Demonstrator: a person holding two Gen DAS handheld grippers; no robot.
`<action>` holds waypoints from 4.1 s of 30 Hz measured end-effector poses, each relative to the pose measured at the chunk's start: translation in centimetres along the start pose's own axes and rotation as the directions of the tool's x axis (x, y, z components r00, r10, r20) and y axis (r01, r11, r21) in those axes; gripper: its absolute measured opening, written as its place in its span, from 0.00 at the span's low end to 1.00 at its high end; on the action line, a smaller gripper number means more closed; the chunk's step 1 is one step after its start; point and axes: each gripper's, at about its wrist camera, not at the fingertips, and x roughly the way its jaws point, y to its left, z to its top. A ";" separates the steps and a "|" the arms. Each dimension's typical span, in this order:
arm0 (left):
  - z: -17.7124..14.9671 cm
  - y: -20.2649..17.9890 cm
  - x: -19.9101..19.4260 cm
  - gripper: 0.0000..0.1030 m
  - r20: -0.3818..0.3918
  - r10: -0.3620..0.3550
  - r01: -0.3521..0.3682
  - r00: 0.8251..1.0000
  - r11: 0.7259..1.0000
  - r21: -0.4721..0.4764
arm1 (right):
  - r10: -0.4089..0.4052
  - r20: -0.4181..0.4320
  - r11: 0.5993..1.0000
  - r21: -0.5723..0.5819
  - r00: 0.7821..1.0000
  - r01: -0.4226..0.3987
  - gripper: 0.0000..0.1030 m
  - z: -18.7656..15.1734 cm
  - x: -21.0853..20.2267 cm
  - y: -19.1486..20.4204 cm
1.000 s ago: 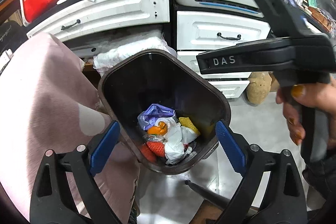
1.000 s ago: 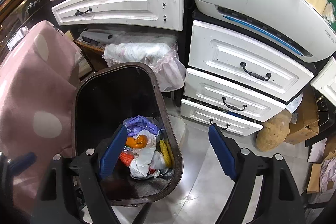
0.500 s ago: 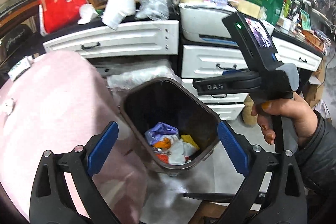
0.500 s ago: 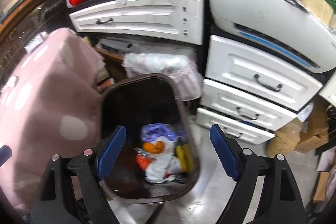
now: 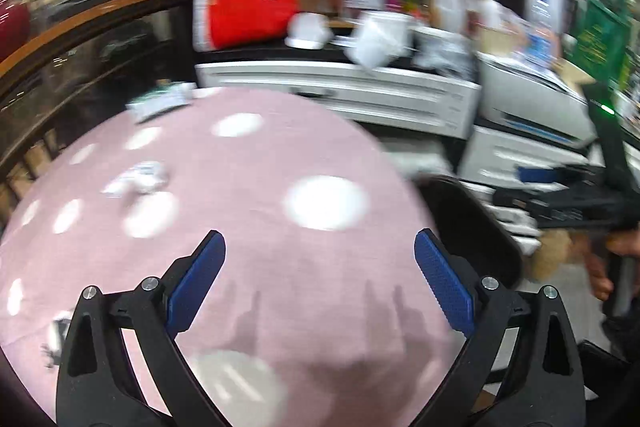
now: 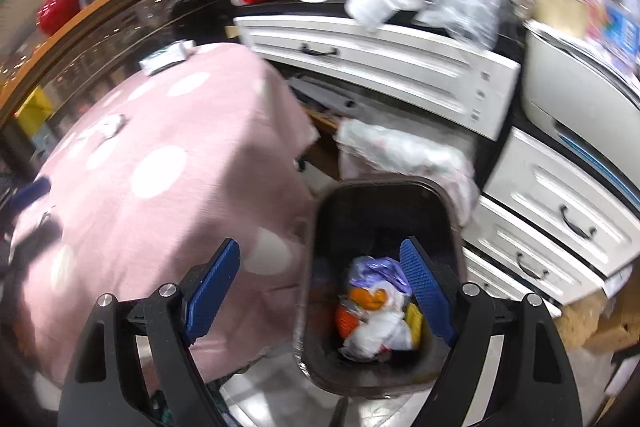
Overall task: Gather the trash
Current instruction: 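Move both tools away from the bin back over the table, then grasp the white tissue with the left gripper while the right grasps the green drink carton, then carry the green carton to the bin with the right gripper while the left carries tissue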
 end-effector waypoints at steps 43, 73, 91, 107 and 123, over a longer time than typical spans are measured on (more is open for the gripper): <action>1.1 16.7 4.5 0.32 -0.086 0.257 -0.267 0.962 0.954 -0.134 | 0.271 -0.180 0.792 -0.516 0.946 -0.325 0.78 15.9 11.7 19.8; -0.1 20.0 2.6 0.32 -0.091 0.189 -0.208 0.978 0.930 -0.301 | -0.035 -0.169 0.344 -0.927 0.985 -0.147 0.62 29.0 30.8 36.9; -0.4 19.5 2.5 0.32 -0.047 0.207 -0.211 0.977 0.926 -0.313 | 0.197 -0.134 0.585 -0.779 0.971 -0.226 0.50 21.1 14.6 27.1; 1.7 10.4 -1.4 0.32 0.018 0.124 -0.118 0.992 0.970 -0.212 | 0.283 -0.019 0.738 -0.634 0.959 -0.231 0.50 12.2 1.8 16.9; 2.9 -3.4 -1.1 0.32 0.041 -0.136 0.139 0.990 0.986 -0.092 | 0.118 -0.010 0.877 -0.469 0.993 -0.109 0.50 2.5 -2.0 5.4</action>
